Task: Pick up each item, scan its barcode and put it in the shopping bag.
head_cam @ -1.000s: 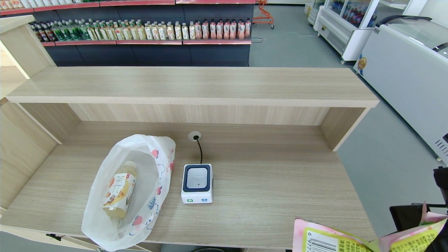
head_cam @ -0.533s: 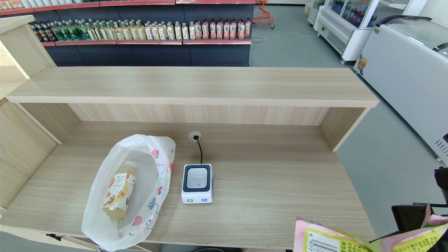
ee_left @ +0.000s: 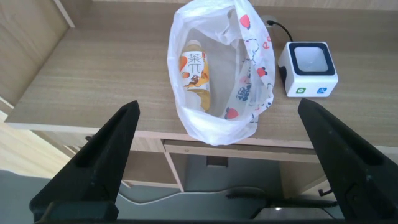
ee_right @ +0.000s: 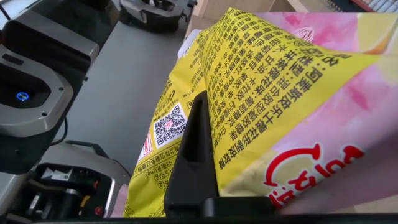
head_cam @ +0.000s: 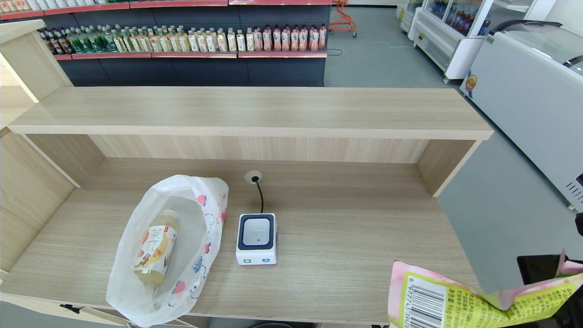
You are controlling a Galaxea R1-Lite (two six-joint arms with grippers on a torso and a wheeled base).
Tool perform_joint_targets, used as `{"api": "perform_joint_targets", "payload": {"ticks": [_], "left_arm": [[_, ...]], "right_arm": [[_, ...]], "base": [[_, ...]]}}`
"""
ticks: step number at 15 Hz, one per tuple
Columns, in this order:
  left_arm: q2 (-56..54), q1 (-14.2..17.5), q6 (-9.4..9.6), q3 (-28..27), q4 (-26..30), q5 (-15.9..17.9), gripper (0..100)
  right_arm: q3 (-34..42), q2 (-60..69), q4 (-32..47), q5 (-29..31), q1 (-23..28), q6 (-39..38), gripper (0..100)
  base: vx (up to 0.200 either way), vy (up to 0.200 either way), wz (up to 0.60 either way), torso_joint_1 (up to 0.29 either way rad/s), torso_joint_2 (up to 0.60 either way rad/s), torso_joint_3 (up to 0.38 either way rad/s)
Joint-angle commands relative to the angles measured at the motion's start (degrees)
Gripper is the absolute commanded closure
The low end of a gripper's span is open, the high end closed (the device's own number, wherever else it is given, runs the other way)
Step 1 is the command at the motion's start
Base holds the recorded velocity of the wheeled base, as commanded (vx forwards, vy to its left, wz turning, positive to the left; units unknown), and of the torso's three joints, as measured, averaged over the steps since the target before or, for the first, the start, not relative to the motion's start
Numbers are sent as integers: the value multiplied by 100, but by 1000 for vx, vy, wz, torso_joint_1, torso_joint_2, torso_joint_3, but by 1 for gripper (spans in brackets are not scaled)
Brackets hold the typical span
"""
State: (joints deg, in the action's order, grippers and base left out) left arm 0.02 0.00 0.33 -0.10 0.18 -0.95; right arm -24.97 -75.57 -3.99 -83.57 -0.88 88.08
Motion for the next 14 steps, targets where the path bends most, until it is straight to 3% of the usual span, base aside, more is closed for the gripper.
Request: {"api": "perform_joint_targets", "payload": {"ticks": [1, 14], "left_arm": [[-2, 0, 2, 1, -1, -2, 0], [-2, 0, 2, 1, -1, -2, 0]], "right_arm": [[1, -19, 29, -2, 0, -1, 100], [-17, -107, 100, -11, -202, 34, 100]], "base": [[0, 0, 0, 0, 0, 0], [0, 0, 0, 0, 0, 0]]}}
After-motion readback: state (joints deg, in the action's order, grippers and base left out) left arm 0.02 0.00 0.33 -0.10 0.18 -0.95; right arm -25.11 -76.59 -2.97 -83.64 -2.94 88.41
